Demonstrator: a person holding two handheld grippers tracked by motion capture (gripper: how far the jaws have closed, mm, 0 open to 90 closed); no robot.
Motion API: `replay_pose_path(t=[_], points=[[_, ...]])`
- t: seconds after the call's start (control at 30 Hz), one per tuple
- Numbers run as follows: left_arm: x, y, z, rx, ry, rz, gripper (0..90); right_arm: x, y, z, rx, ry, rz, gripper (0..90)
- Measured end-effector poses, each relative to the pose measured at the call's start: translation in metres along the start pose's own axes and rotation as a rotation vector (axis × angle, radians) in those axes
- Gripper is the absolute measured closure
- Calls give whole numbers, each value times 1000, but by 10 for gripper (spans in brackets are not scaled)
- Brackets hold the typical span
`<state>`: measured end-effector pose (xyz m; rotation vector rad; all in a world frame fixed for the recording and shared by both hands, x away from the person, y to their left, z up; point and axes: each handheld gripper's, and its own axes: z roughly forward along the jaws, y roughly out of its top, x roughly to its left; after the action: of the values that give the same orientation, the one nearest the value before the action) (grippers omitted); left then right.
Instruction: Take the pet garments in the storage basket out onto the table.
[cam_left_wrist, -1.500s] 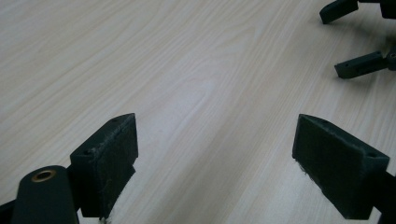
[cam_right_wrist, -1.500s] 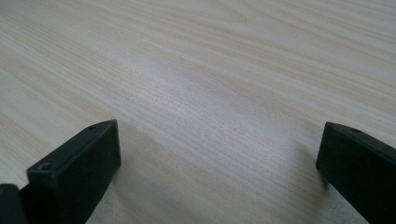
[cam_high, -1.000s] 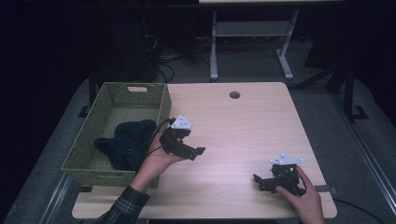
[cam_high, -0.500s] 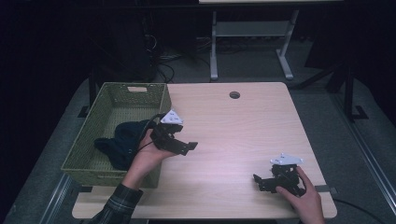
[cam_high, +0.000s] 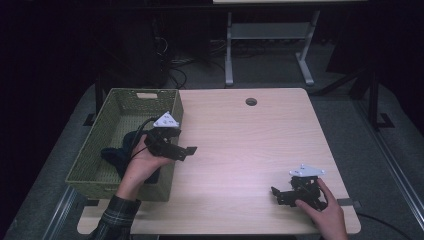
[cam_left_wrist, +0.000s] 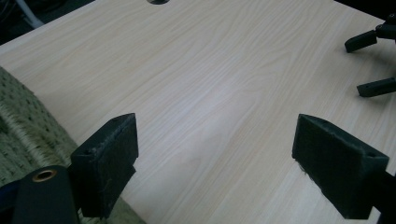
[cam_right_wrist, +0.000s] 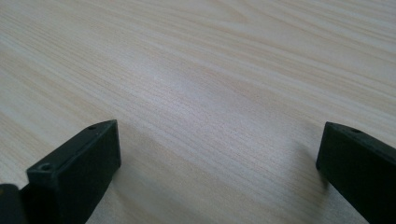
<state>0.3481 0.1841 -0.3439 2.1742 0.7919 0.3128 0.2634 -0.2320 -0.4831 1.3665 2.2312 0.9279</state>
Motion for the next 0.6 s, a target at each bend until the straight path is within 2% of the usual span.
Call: replay_pose_path(t=[0.2, 0.6], points=[[10, -3, -11, -9, 12, -11, 141, 0, 0, 0, -1, -1, -2, 0], [34, -15, -36, -23, 63, -49, 141, 0, 0, 0, -2, -1, -5, 0]])
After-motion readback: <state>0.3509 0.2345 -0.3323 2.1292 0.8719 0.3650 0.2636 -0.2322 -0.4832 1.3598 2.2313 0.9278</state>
